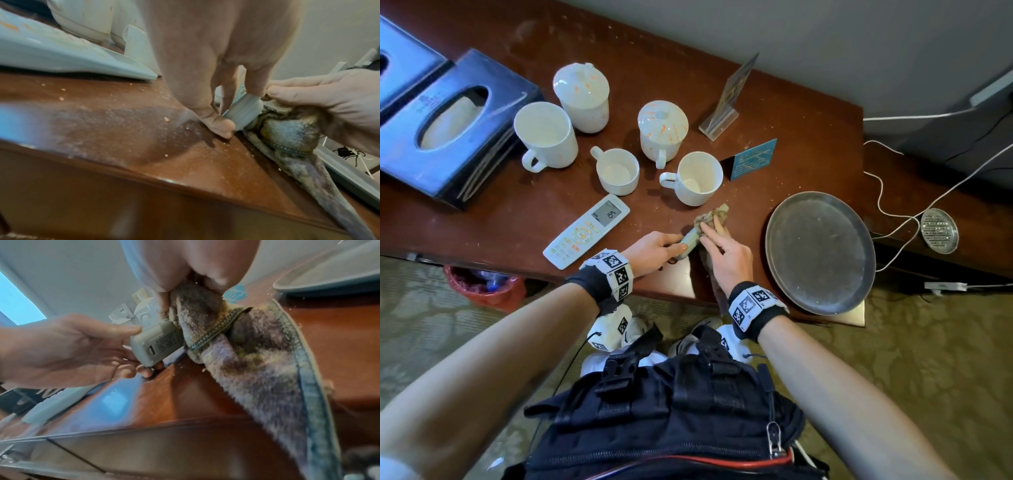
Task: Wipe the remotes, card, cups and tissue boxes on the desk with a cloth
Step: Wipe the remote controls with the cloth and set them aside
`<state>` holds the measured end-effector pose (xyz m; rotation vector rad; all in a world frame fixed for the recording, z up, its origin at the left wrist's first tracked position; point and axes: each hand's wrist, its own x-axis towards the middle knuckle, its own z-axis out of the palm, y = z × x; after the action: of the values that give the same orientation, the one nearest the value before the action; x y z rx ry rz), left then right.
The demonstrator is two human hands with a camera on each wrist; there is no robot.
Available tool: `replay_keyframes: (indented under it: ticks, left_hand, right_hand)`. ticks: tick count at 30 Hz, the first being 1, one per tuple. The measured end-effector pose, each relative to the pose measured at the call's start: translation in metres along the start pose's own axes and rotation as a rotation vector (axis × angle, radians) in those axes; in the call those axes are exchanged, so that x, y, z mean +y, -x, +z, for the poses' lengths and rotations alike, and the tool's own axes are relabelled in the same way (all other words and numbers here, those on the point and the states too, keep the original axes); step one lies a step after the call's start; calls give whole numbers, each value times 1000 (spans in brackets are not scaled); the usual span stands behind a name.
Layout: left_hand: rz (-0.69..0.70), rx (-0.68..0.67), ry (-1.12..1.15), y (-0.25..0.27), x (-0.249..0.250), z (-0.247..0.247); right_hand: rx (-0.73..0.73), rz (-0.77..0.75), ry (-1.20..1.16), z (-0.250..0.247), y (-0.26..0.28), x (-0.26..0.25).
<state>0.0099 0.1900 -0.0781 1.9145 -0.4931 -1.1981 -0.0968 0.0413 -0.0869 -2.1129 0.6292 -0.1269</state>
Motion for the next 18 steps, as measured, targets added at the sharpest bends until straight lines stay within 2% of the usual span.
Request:
replay_keyframes:
  ticks: [7, 11, 15, 18]
  left_hand:
    - [12, -19, 4, -1, -3, -1]
    - [31, -12, 25, -1, -4, 0]
    - [30, -6, 25, -2, -4, 0]
    - [13, -13, 12, -3, -2, 0]
  right_hand:
    - [82, 31, 98, -6, -19, -5]
    - [-20, -163, 223, 3, 10, 0]
    - [-20, -285, 305, -4, 10, 5]
    - [57, -155, 310, -14, -12, -2]
